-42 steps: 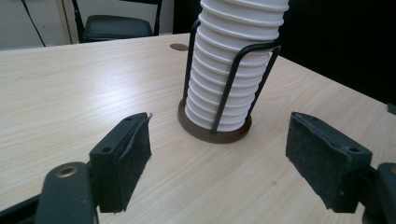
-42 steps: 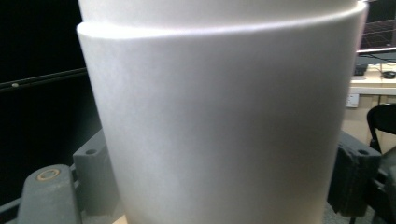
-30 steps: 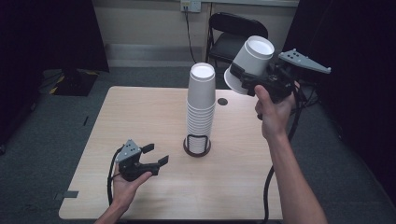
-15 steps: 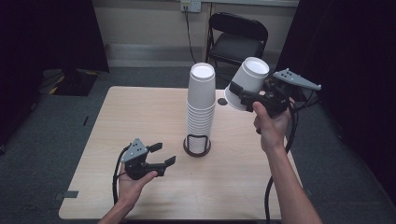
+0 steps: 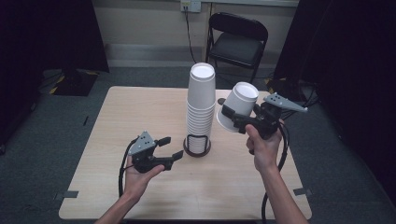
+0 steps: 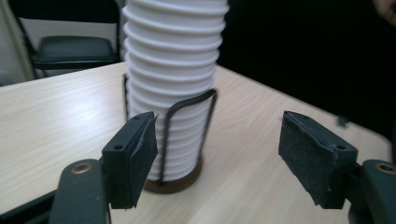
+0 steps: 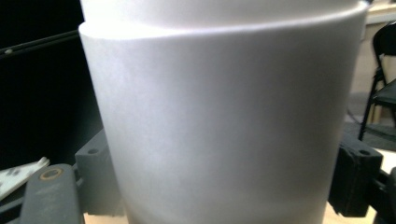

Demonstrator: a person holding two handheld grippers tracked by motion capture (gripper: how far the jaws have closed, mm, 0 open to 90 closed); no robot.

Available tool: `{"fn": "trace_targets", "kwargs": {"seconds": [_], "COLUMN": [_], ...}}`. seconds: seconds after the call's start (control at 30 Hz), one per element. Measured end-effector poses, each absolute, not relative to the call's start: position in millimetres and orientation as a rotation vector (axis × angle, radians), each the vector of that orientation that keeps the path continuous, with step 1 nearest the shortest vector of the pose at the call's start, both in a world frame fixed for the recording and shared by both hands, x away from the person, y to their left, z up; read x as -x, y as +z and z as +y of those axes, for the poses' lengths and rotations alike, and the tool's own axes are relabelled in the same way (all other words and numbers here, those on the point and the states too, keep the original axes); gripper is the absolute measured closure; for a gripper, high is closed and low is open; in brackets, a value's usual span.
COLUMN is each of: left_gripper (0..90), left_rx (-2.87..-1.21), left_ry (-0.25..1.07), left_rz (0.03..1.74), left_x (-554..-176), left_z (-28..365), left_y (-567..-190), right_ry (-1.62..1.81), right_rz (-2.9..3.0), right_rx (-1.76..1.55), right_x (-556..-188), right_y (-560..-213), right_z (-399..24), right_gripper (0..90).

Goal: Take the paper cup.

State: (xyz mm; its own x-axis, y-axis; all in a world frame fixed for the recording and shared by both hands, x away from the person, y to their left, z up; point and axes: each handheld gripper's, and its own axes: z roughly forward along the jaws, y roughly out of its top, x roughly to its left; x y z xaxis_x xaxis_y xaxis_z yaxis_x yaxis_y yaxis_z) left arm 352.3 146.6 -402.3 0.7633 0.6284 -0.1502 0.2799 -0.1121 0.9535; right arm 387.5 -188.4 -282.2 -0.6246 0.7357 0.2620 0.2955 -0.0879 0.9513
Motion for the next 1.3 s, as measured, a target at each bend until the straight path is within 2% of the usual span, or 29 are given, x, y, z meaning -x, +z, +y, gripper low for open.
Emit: {"fn": "trace_targets", "kwargs": {"seconds": [0.3, 0.4, 0.73, 0.8, 0.97, 1.3], "left_gripper": [28.9, 33.6, 29.5, 27.6, 32.2, 32.9], "left_rx": [-1.691, -1.698, -1.730, -1.733, -1.736, -1.727], "left_ry": [0.409, 0.402, 0.313, 0.313, 0.326, 0.344], "left_rz": [0.690, 0.682, 0.669, 0.661, 0.646, 0.636], "left_x": [-353.9, -356.8, -354.2, -352.7, -349.9, -346.2], "left_z": [129.4, 127.3, 123.5, 123.3, 120.2, 115.8], "left_y": [-396.1, -398.5, -411.4, -413.3, -415.2, -415.8], "right_ry": [1.796, 1.788, 1.808, 1.796, 1.823, 1.955], "right_rz": [1.899, 1.928, 1.951, 1.975, 1.981, 1.958], "right_rx": [-1.196, -1.219, -1.270, -1.278, -1.300, -1.423], "right_x": [-380.0, -379.9, -372.3, -370.6, -365.4, -361.5], "right_y": [-311.0, -320.5, -346.2, -351.8, -362.2, -373.2], "right_z": [-182.1, -179.2, -170.4, -167.3, -164.5, -161.6], "right_gripper": [16.6, 16.6, 16.7, 16.8, 16.8, 16.7]}}
